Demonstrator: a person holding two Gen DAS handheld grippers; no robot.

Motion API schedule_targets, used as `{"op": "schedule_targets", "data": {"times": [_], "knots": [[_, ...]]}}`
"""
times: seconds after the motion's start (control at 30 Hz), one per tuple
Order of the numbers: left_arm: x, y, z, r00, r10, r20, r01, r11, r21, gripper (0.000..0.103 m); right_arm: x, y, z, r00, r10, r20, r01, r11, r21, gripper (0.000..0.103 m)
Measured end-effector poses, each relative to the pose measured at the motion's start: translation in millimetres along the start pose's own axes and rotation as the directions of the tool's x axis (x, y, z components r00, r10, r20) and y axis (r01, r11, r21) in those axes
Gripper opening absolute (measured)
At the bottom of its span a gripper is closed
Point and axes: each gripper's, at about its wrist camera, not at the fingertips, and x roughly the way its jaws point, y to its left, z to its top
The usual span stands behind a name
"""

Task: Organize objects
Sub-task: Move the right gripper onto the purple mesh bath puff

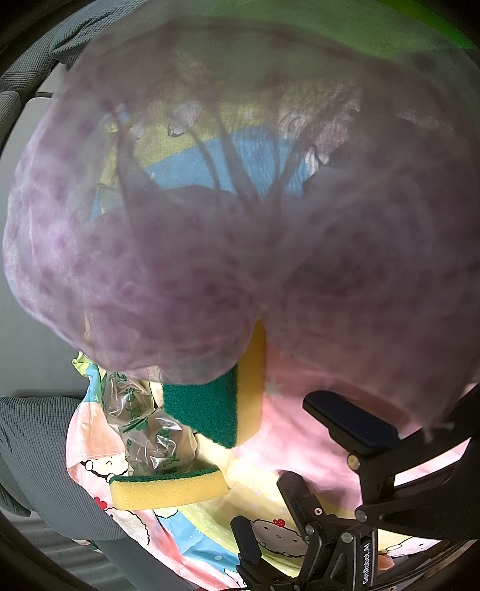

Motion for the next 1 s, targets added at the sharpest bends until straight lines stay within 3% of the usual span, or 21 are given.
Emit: {"op": "schedule_targets", "data": {"times": [1.0], "knots": [[0.1,0.2,0.6,1.0,0.006,0.002,-0.006,1.0,-0.001,0.102,0.7,2.1,0.4,1.0,-0.01,-0.005,0.01,1.0,-0.009,0.103]]}}
